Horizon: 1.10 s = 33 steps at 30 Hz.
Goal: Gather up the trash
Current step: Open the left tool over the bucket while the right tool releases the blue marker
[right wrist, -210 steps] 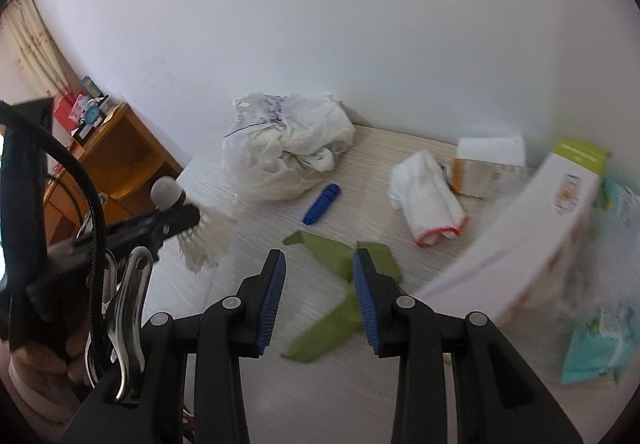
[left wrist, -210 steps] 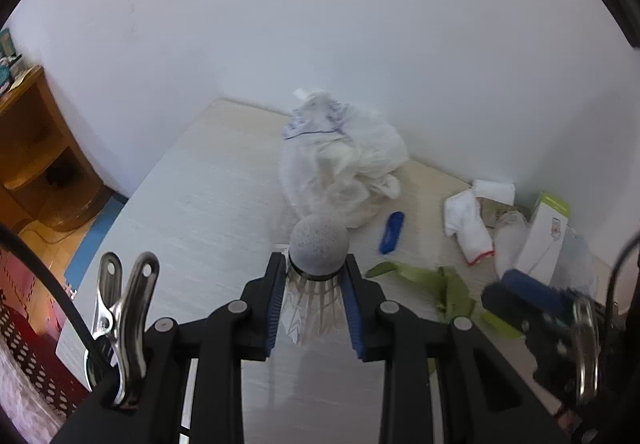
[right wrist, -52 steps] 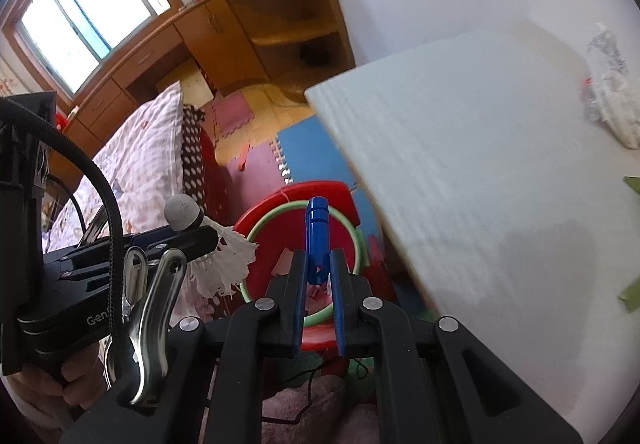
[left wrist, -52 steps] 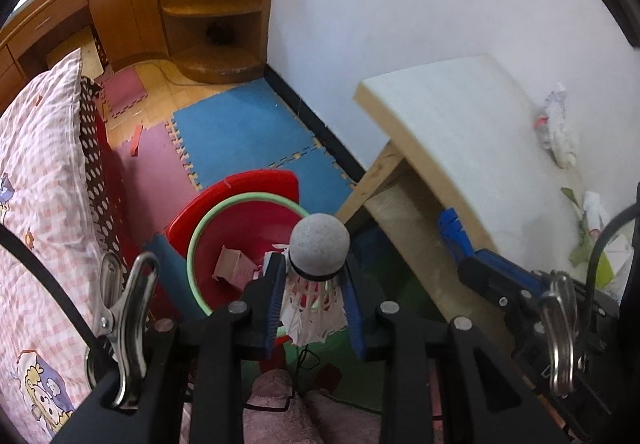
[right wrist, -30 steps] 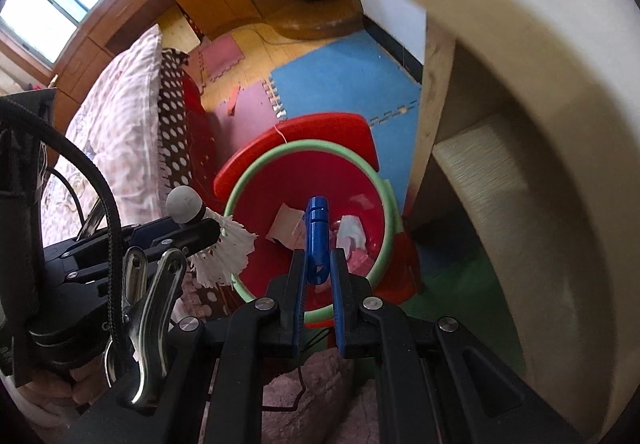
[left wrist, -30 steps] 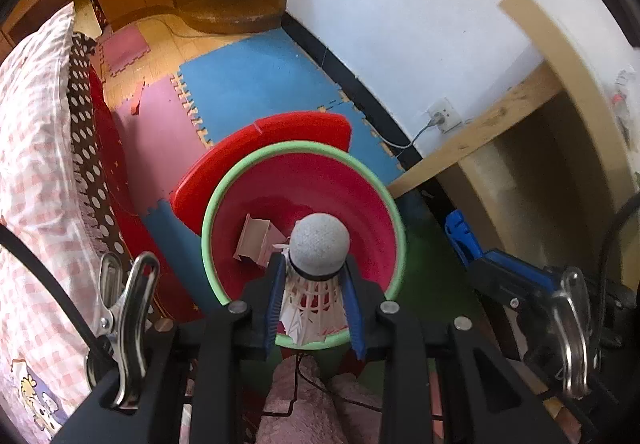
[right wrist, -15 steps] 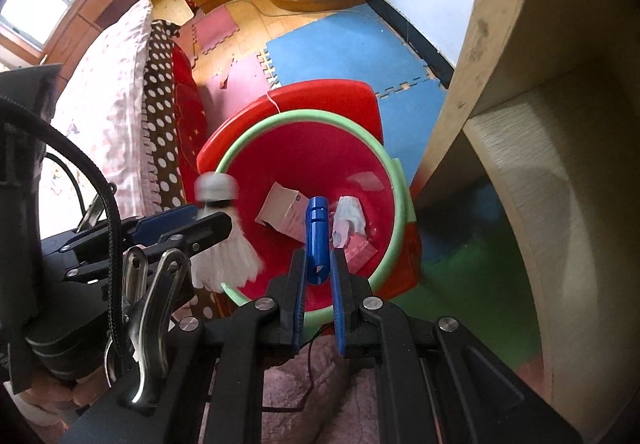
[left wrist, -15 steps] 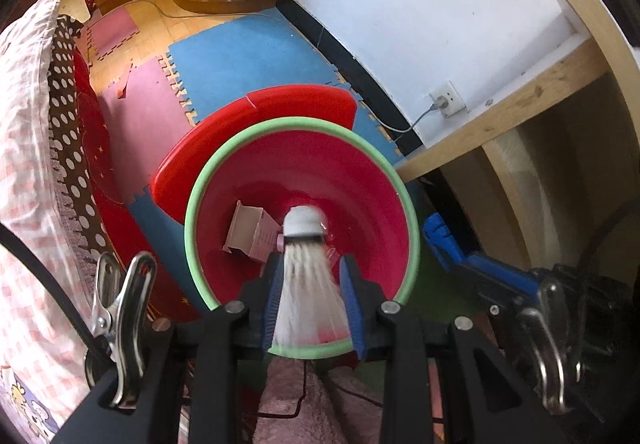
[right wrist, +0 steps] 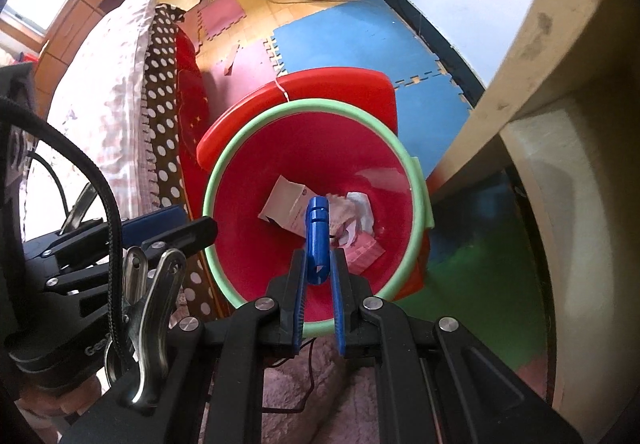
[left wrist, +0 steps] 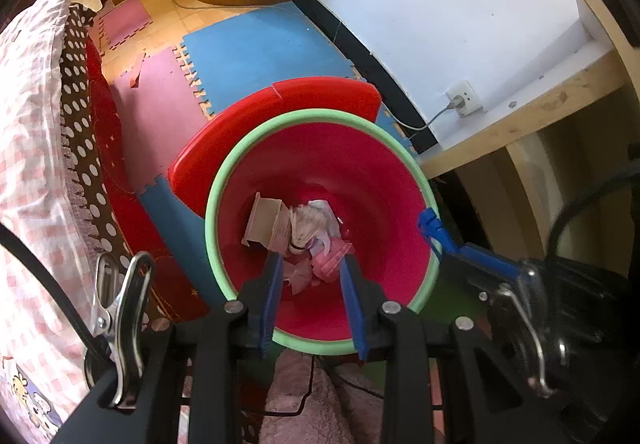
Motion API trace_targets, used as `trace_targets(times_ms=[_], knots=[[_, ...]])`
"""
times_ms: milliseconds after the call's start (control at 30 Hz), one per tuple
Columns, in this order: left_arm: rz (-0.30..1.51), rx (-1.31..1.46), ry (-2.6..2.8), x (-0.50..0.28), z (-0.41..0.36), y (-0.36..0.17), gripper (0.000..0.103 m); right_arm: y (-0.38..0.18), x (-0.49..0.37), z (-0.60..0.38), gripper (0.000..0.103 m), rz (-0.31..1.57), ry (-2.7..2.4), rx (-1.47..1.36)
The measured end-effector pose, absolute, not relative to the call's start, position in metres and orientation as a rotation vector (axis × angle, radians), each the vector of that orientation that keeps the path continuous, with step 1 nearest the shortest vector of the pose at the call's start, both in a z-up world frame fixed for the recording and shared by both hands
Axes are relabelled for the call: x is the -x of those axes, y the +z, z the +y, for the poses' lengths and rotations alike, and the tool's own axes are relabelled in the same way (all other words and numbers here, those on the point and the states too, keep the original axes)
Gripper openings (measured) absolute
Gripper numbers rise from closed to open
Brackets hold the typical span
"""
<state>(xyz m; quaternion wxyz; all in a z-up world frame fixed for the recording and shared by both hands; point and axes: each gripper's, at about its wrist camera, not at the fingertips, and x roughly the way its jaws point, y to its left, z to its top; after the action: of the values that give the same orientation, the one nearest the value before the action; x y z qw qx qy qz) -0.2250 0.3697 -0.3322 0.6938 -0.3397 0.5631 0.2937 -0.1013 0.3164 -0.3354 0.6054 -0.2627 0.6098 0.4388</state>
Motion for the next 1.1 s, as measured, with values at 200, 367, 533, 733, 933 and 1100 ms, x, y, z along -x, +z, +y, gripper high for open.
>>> trace_targets(times_ms=[200, 367, 533, 733, 933, 1100], knots=[[1.263, 0.761, 0.662, 0.228, 0.372, -0.334, 0.030, -0.342, 0.103, 0.322, 0.013, 1.432, 1.018, 0.596], [1.259, 0.762, 0.665, 0.230, 0.374, -0.332, 0.030, -0.340, 0.104, 0.322, 0.021, 1.429, 1.021, 0.592], [1.256, 0.757, 0.657, 0.230, 0.374, -0.329, 0.030, -0.334, 0.105, 0.323, 0.022, 1.424, 1.021, 0.574], [1.259, 0.746, 0.647, 0.230, 0.372, -0.323, 0.030, -0.322, 0.106, 0.321, 0.022, 1.409, 1.025, 0.555], [1.252, 0.745, 0.638, 0.232, 0.371, -0.313, 0.030, -0.306, 0.110, 0.315, 0.022, 1.391, 1.035, 0.535], [1.238, 0.740, 0.626, 0.232, 0.369, -0.297, 0.030, -0.290, 0.112, 0.307, 0.022, 1.372, 1.046, 0.509]])
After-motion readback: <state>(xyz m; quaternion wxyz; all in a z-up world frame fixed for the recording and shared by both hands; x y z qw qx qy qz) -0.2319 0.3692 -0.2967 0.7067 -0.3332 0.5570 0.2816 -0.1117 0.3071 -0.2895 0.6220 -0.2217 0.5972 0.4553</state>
